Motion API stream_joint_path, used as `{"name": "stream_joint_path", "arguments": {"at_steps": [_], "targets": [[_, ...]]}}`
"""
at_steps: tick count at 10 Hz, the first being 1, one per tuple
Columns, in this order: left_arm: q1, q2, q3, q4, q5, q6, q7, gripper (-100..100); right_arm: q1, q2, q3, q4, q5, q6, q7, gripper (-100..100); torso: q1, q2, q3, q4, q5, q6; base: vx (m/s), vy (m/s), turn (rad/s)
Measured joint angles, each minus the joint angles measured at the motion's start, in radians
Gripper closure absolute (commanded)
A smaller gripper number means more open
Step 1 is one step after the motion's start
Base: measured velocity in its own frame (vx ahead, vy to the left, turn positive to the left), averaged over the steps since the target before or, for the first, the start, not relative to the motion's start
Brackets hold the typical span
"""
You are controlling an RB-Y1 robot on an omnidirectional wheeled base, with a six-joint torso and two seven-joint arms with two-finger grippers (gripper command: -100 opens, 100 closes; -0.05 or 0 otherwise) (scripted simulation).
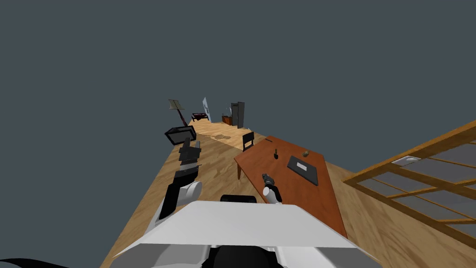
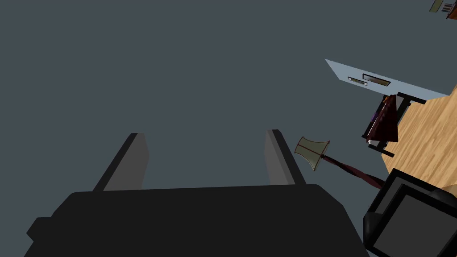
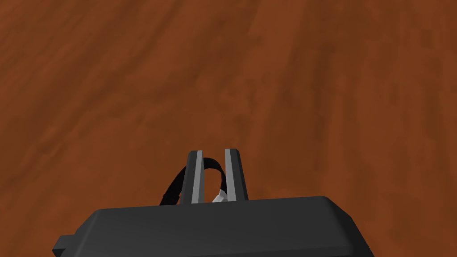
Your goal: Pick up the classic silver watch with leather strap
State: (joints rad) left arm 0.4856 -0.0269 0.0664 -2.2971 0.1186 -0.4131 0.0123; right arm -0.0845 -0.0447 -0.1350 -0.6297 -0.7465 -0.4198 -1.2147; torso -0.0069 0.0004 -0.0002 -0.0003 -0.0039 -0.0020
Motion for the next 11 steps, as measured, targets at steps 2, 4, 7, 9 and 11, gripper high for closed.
{"name": "stream_joint_path", "arguments": {"at_steps": [2,4,7,9,11], "targets": [[0.0,0.0,0.0,0.0,0.0,0.0,0.0,0,-0.027,-0.018,-0.049,0.034,-0.006,-0.004,-0.011,100,0.001,0.0,0.0,0.0,0.0,-0.001,-0.09,0.033,0.242],[0.0,0.0,0.0,0.0,0.0,0.0,0.0,0,-0.028,-0.037,-0.089,0.048,-0.007,-0.002,-0.022,100,0.0,-0.001,-0.001,0.0,-0.001,-0.001,-0.071,0.035,0.228],[0.0,0.0,0.0,0.0,0.0,0.0,0.0,0,-0.04,-0.051,-0.15,0.062,-0.013,-0.003,-0.033,100,0.0,-0.002,-0.001,0.0,-0.001,0.0,-0.07,0.034,0.241],[0.0,0.0,0.0,0.0,0.0,0.0,0.0,0,-0.045,-0.061,-0.199,0.058,-0.019,0.014,-0.015,100,-0.001,-0.002,-0.001,0.0,-0.001,0.0,-0.064,0.032,0.24],[0.0,0.0,0.0,0.0,0.0,0.0,0.0,0,-0.043,-0.067,-0.235,0.054,-0.023,0.016,-0.019,0,-0.001,-0.003,-0.002,-0.001,-0.001,0.0,-0.017,0.011,0.027]]}}
